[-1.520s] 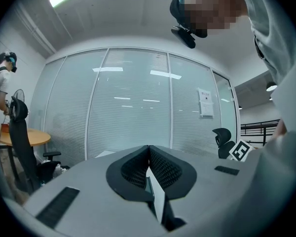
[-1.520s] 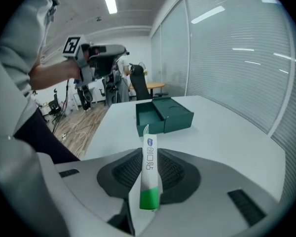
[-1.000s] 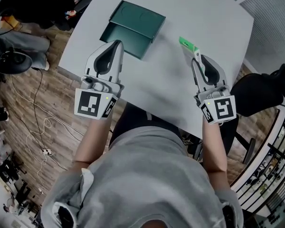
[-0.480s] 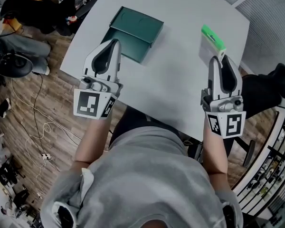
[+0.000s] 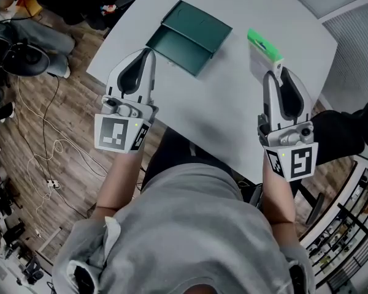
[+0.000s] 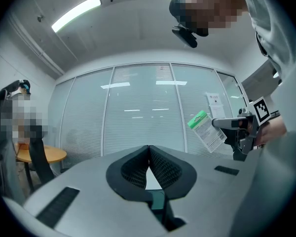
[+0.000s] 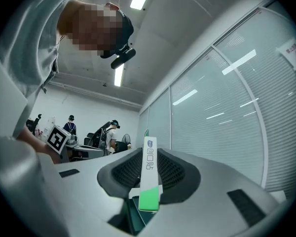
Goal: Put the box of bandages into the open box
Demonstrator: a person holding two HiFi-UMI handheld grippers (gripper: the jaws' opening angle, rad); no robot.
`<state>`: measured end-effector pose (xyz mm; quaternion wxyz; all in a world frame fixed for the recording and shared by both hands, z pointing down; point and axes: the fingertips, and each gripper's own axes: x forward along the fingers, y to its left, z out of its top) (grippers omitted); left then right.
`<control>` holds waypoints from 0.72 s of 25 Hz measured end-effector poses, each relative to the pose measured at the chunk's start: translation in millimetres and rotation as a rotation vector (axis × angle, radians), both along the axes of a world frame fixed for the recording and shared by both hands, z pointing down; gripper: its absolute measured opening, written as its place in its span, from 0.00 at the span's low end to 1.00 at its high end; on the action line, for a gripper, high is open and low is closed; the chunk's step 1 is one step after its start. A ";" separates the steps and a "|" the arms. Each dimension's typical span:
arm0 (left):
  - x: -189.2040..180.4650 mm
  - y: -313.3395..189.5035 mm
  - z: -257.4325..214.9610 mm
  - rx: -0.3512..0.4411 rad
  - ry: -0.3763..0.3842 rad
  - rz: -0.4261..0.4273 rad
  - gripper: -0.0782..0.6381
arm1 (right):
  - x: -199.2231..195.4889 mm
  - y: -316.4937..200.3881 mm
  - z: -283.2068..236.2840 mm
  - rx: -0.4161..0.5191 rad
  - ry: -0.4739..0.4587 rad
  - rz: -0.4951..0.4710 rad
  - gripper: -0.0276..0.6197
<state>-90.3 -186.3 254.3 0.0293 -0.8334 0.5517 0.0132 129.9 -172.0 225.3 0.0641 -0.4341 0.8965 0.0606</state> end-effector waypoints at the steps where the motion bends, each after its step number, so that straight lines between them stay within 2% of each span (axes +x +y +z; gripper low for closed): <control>1: -8.2 -0.9 4.6 -0.004 0.002 -0.013 0.13 | -9.5 -3.1 5.4 -0.009 0.009 -0.018 0.22; 5: -73.4 -10.3 34.7 -0.035 0.016 -0.065 0.13 | -81.4 -30.5 44.3 -0.077 0.048 -0.097 0.22; 7: -92.6 -12.7 47.5 -0.047 0.019 -0.083 0.13 | -107.1 -44.5 64.7 -0.115 0.062 -0.134 0.22; 13: -117.8 -6.4 80.5 -0.088 0.031 -0.126 0.13 | -162.6 -59.8 131.6 -0.209 0.157 -0.230 0.22; 18: -127.3 -6.9 100.9 -0.127 0.051 -0.126 0.13 | -201.2 -76.7 197.9 -0.265 0.328 -0.285 0.22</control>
